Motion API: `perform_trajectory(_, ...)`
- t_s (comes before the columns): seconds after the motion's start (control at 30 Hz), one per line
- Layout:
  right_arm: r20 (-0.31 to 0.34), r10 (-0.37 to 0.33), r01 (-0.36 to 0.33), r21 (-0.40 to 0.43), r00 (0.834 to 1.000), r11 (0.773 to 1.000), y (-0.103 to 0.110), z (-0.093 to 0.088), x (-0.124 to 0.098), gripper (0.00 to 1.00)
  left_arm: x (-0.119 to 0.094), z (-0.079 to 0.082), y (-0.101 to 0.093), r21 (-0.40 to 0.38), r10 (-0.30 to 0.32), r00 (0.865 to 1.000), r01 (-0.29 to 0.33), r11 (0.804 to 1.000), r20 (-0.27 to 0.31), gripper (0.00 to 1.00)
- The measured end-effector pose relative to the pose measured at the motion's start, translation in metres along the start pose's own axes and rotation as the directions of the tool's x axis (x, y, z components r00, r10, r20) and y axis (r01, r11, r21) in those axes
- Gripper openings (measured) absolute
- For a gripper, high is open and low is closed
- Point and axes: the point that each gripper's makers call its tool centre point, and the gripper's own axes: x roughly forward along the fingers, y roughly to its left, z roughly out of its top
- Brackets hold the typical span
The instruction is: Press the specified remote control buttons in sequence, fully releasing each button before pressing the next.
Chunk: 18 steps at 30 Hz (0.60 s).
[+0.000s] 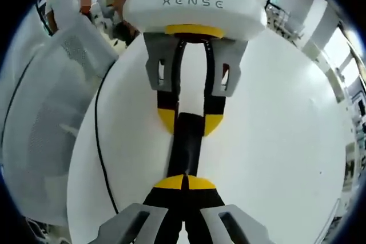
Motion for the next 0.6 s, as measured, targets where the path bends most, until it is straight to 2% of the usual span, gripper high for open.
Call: perform_trajectory(0.6, -0.008, 0.014, -0.014, 0.003, 1.000, 1.000, 0.0002, -0.0038, 0.0082, 0.00, 0.0001, 0.0002, 0.0002, 0.002, 0.004, 1.000, -0.004, 1.000, 0.002, 0.23)
